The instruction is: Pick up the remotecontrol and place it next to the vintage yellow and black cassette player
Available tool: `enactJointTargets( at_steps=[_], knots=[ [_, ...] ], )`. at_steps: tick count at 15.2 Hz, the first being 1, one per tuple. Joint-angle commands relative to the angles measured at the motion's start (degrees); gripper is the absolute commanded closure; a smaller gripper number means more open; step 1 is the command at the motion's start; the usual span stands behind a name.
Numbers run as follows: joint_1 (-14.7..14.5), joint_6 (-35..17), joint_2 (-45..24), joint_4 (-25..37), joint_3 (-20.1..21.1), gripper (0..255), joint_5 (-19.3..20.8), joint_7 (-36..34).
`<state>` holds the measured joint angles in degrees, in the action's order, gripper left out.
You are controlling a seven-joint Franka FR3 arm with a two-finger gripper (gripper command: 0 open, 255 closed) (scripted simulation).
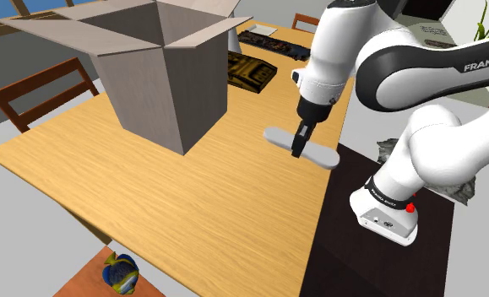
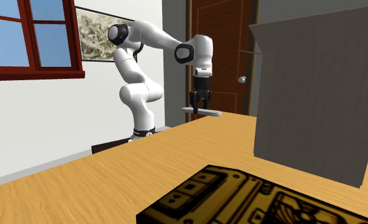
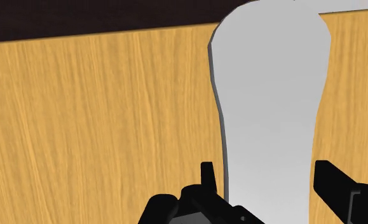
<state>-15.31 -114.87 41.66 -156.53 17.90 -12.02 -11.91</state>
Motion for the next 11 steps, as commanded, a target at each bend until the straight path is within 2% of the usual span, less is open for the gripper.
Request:
enactJointTargets(
  at_steps=[1, 8, 11],
  knots=[
    [0.14, 1.88, 0.51, 1.36, -0.38, 255, 0.33, 0.05],
    [0.43, 7.40, 1.81, 5.59, -1.38, 255, 1.16, 0.02],
    [2.95, 6.73, 0.88, 5.59, -5.03, 255, 3.96, 4.31]
  ],
)
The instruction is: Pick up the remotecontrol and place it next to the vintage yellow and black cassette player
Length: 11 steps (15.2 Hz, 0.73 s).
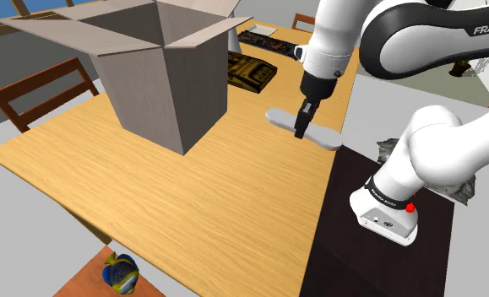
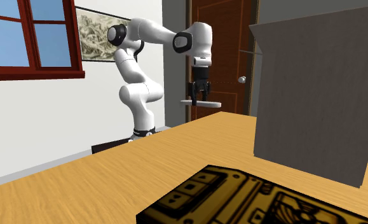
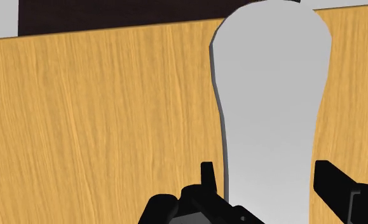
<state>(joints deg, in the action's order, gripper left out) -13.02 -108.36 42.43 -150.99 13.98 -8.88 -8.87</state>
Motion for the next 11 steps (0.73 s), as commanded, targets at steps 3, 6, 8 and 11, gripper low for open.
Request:
enactJointTargets(
  at_steps=[3, 6, 8, 11],
  knots=[
    [3.22, -0.68, -1.59, 0.70, -4.63, 255, 3.56, 5.45],
    [5.65, -1.72, -4.01, 2.00, -8.03, 255, 6.15, 9.48],
    [7.17, -2.45, -5.97, 3.22, -10.21, 255, 7.72, 12.08],
    [9.26, -3.53, -9.36, 5.57, -13.33, 255, 9.79, 15.89]
  ],
)
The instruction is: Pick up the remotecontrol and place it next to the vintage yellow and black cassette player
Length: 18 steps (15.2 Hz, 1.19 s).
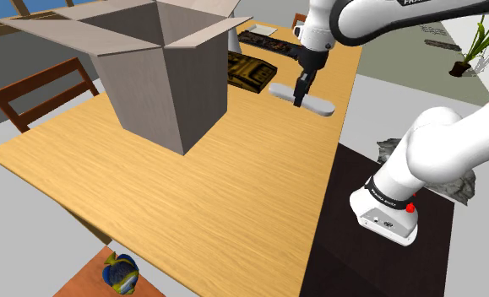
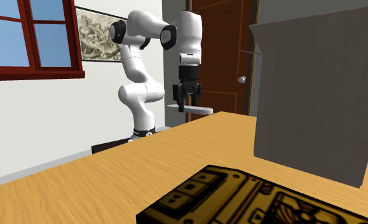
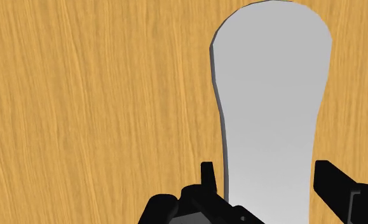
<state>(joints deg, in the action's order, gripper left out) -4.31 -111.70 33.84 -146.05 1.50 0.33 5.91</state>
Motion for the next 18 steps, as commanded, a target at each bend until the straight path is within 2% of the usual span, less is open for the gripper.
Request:
enactJointTargets(
  at_steps=[1, 10, 18],
  knots=[
    [1.18, -0.54, -2.01, 1.54, -1.86, 255, 1.18, 2.35],
    [5.47, -2.73, -14.88, 12.62, -10.19, 255, 4.16, 13.27],
    [8.29, -2.47, -28.41, 26.63, -16.18, 255, 2.58, 23.15]
  ],
)
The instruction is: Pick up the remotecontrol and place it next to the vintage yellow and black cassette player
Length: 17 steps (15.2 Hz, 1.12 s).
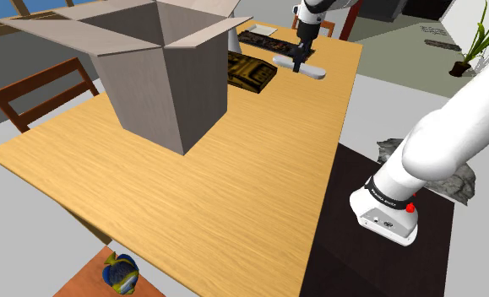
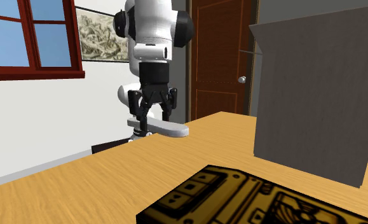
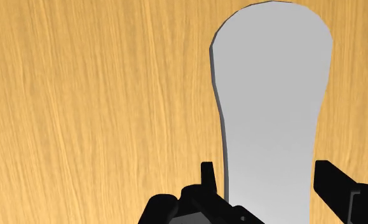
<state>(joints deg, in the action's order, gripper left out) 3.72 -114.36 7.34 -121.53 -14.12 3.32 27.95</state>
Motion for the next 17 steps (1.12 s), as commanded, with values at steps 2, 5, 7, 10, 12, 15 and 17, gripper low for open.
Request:
enactJointTargets(
  at_steps=[2, 5, 7, 10, 12, 15, 17],
  knots=[
    [1.07, 0.71, -5.60, 6.28, -1.75, 255, -1.40, 3.62],
    [2.57, 1.91, -11.39, 13.11, -3.25, 255, -3.25, 7.31],
    [3.81, 3.04, -15.45, 18.11, -4.00, 255, -4.66, 9.69],
    [6.05, 5.28, -21.87, 26.44, -4.79, 255, -6.93, 13.01],
    [6.66, 5.13, -23.42, 27.77, -4.81, 255, -7.45, 13.68],
    [6.66, 2.98, -23.85, 26.03, -4.72, 255, -7.63, 13.77],
    [6.67, 1.57, -24.21, 24.96, -4.67, 255, -7.78, 13.85]
  ],
)
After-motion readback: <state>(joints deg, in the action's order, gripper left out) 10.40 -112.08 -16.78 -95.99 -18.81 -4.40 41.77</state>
